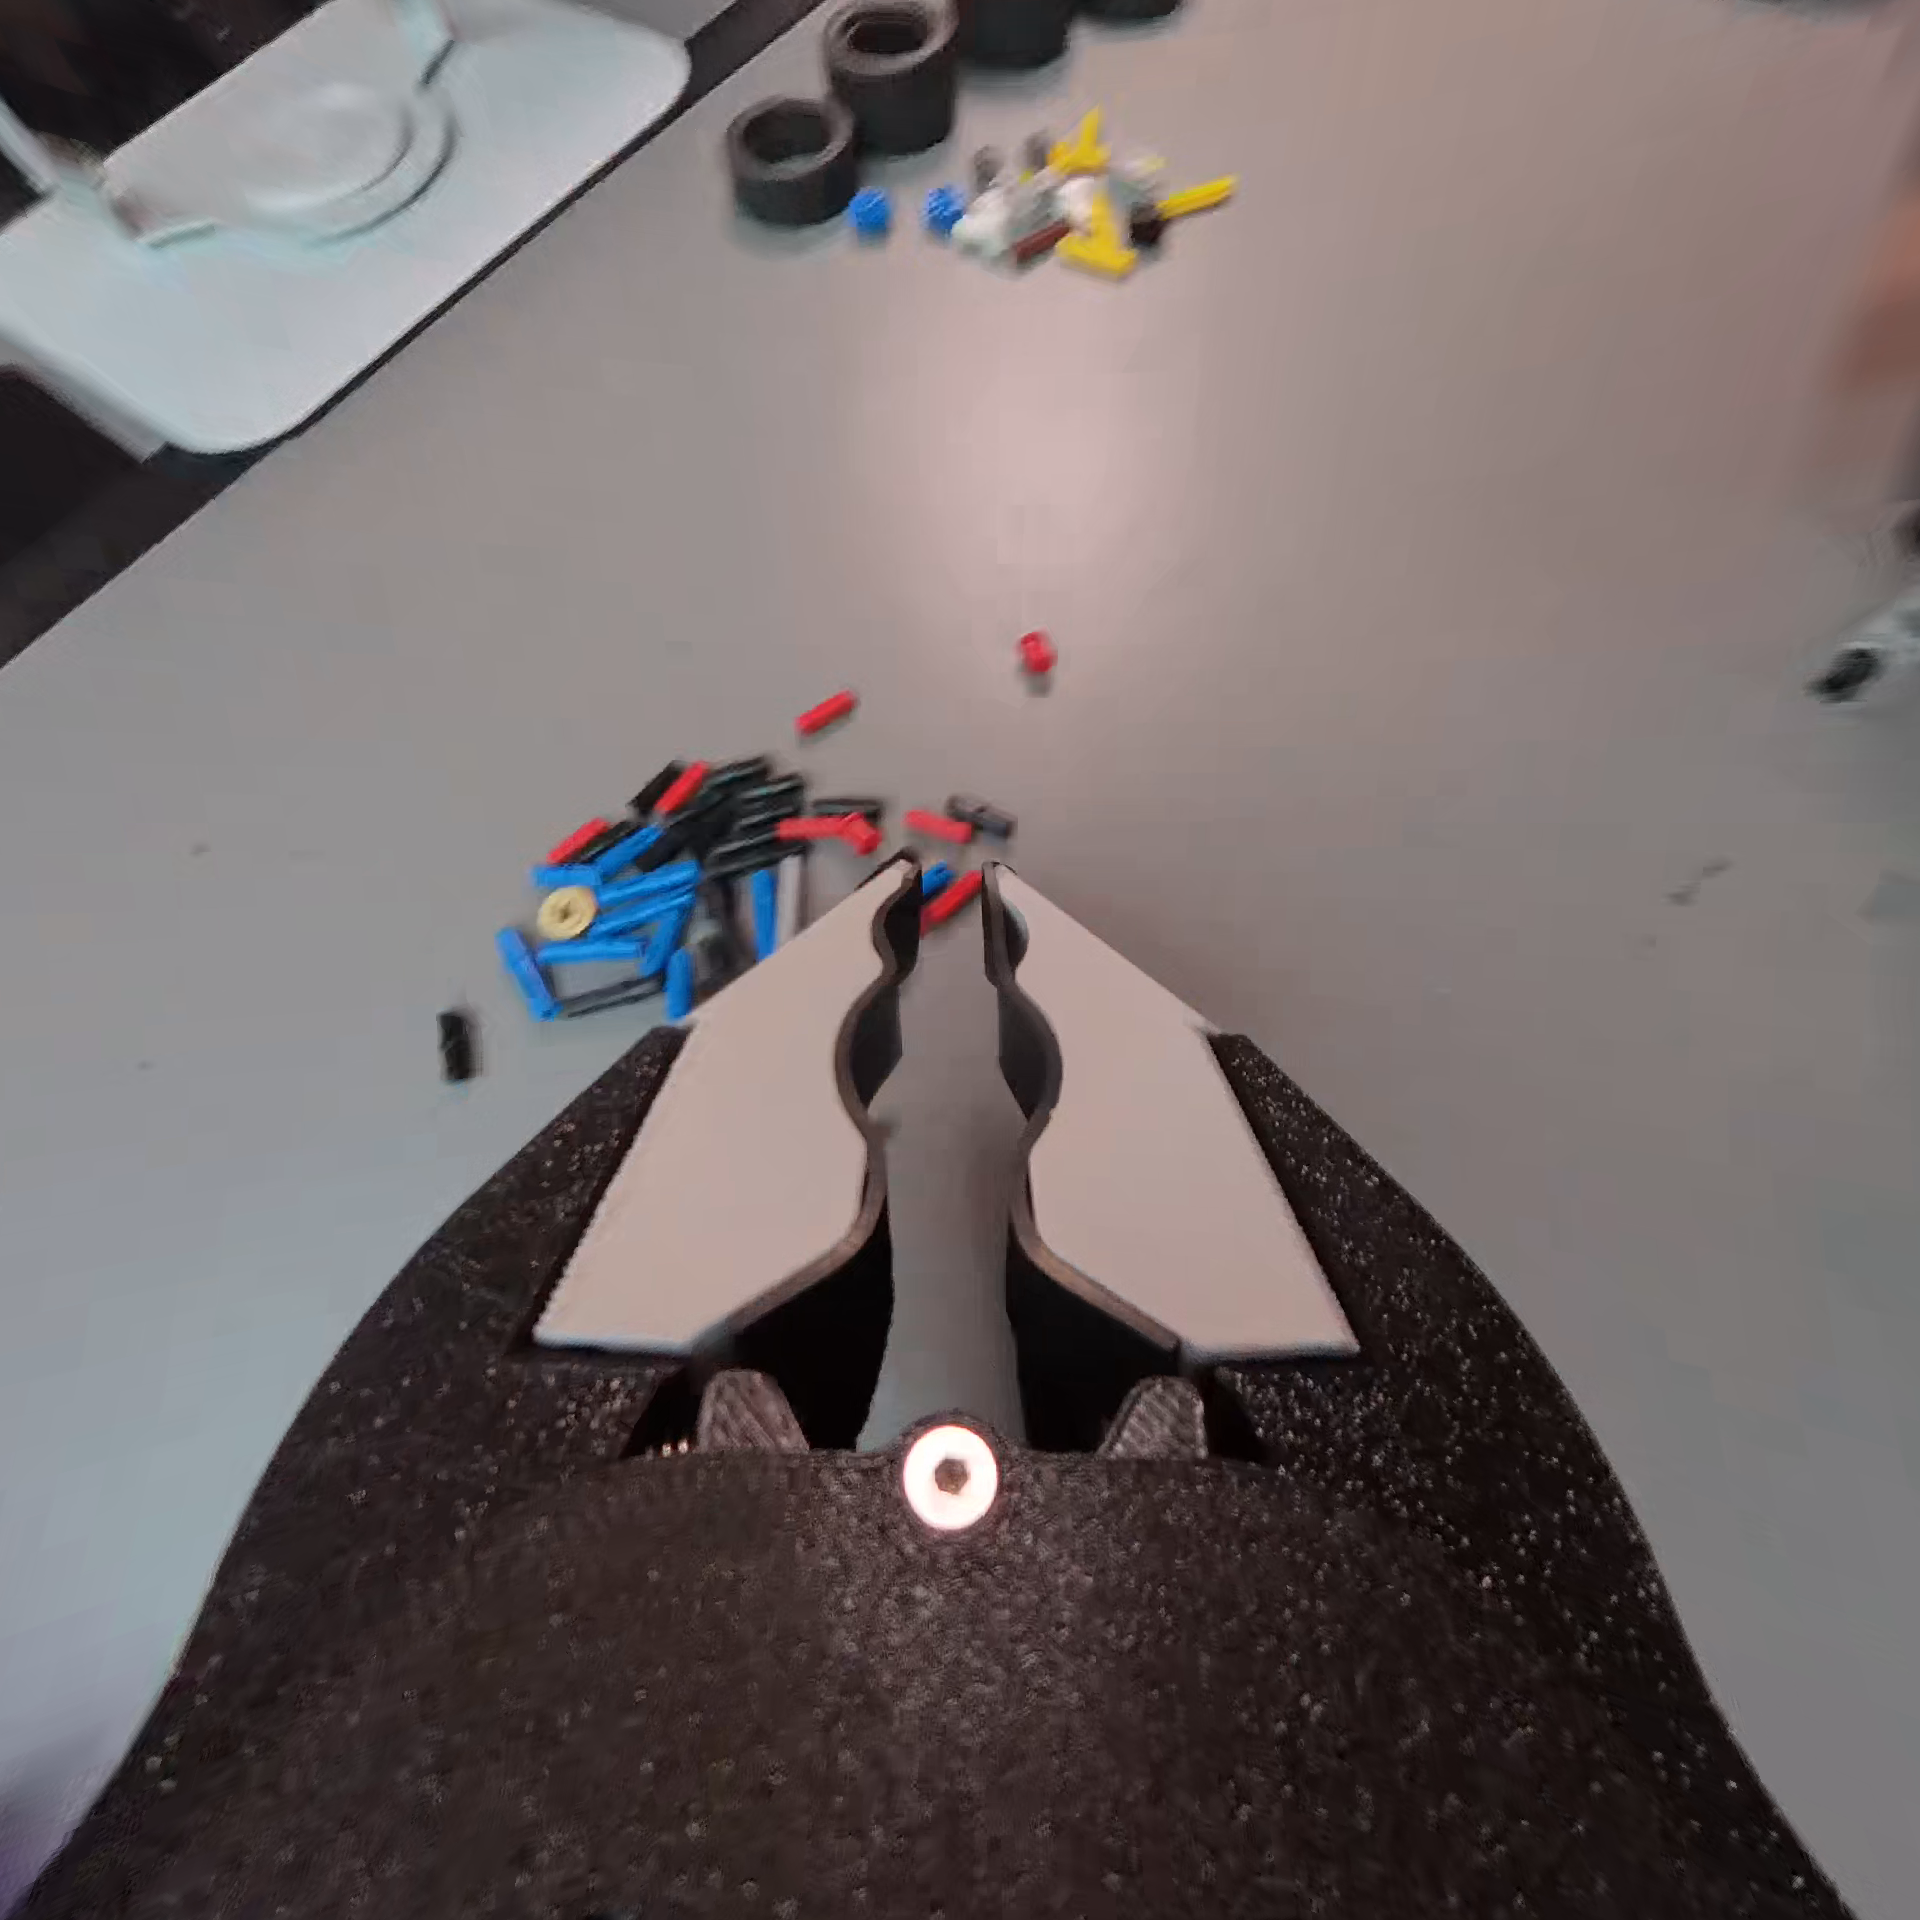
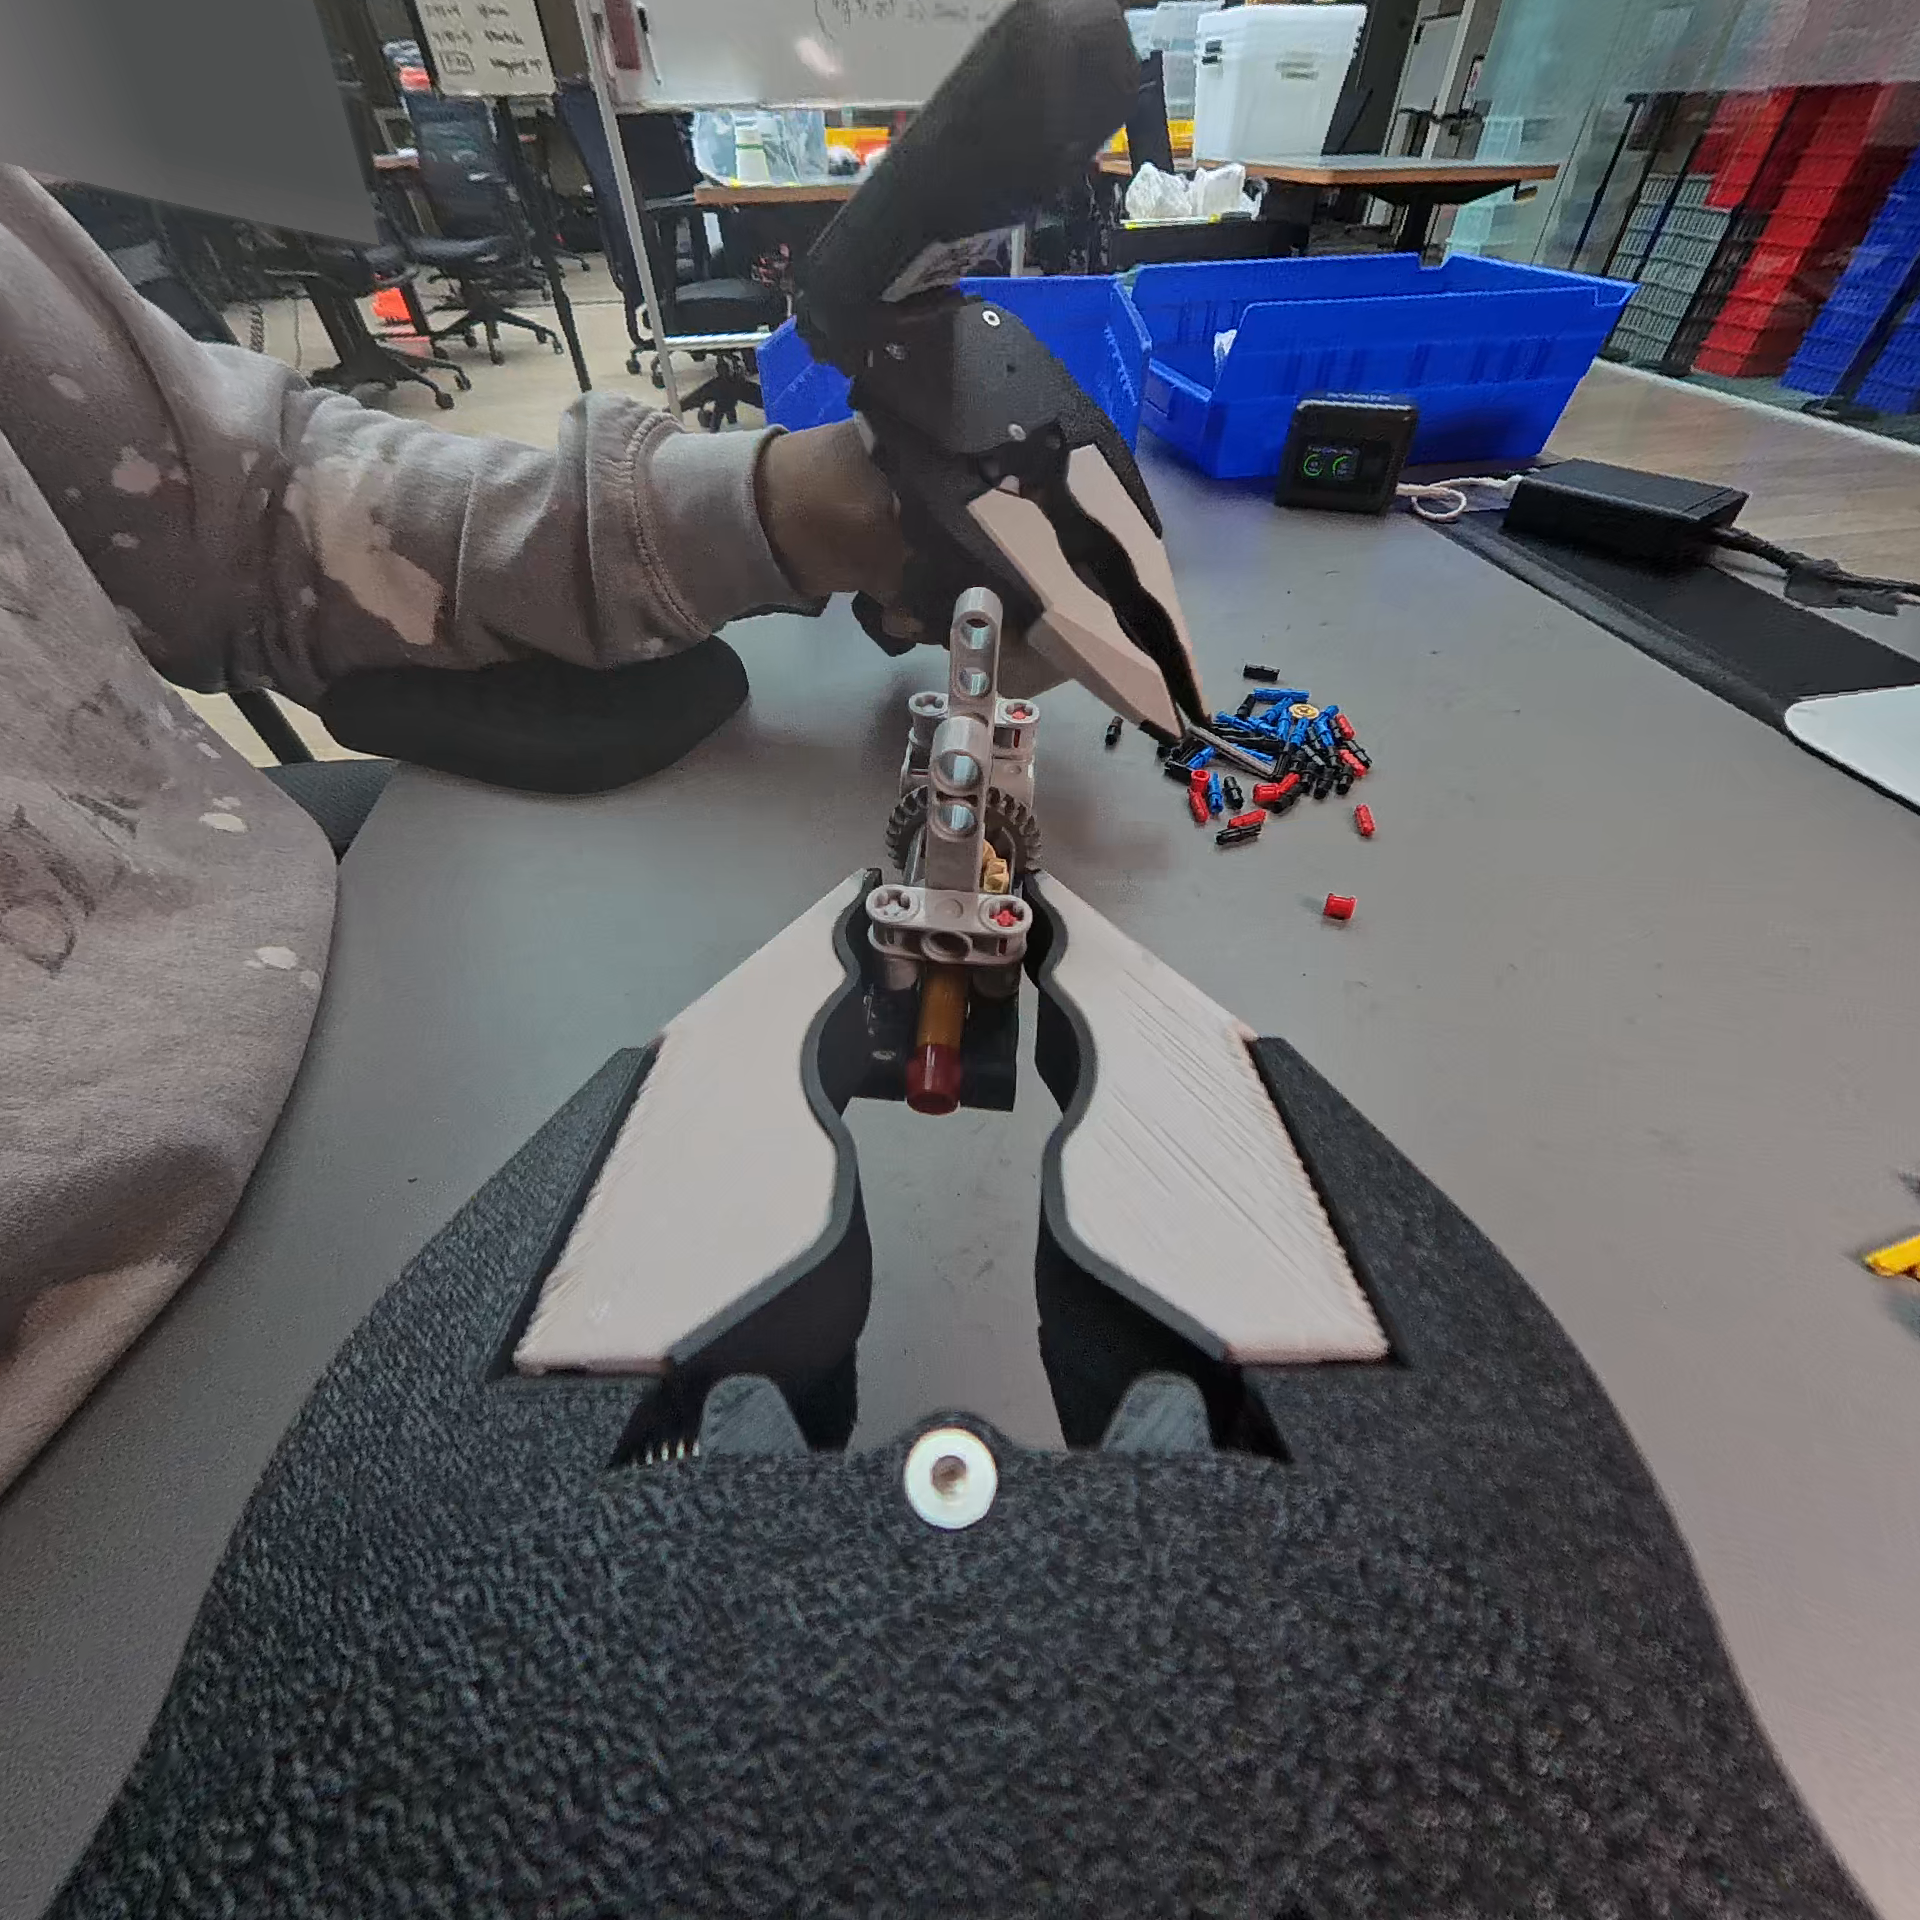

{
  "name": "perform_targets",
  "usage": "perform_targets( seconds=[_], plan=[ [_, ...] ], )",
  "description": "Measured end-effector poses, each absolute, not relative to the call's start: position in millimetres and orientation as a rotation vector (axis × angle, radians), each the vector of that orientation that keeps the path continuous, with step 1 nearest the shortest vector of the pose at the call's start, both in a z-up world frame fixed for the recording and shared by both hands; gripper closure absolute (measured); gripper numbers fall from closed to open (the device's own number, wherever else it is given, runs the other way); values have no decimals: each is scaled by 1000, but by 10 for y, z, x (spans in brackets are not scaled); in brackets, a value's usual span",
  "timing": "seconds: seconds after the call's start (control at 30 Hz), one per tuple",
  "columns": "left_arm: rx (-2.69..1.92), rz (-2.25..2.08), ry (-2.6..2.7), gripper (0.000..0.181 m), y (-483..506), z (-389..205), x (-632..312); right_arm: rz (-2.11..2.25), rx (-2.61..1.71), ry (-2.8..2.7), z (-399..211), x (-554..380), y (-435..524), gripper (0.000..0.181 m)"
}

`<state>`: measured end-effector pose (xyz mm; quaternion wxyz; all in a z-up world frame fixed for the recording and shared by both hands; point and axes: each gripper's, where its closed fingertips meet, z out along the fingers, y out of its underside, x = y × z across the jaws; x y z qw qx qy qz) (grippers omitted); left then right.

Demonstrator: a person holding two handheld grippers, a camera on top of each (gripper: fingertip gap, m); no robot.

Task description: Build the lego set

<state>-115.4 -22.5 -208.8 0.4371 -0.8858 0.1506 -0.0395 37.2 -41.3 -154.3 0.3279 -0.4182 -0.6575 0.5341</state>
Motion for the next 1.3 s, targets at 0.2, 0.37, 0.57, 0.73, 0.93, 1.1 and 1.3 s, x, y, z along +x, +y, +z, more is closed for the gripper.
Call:
perform_targets(
  seconds=[0.2, 0.37, 0.57, 0.73, 0.93, 1.1, 1.3],
  plan=[
    [-2324, 2, 228, 169, -207, -2361, -1615, 1375, -1086, -1753, -1579, 379, -447, 156],
    [-2344, 27, 248, 177, -171, -2394, -1613, 1376, -1090, -1754, -1579, 390, -439, 156],
    [-2291, 3, 224, 177, -149, -2278, -1626, 1369, -1089, -1759, -1585, 399, -441, 156],
    [-2078, 509, 67, 177, -424, -1313, -2408, 1358, -1094, -1748, -1580, 416, -407, 156],
    [-2280, 1025, -367, 178, -1694, -977, -3587, 1378, -1110, -1728, -1555, 377, -367, 156],
    [-2438, 976, -452, 174, -1963, -1347, -3742, 1377, -1117, -1723, -1562, 367, -365, 156],
    [-2389, 990, -434, 159, -1887, -1303, -3746, 1378, -1125, -1715, -1558, 376, -352, 156]
  ],
)
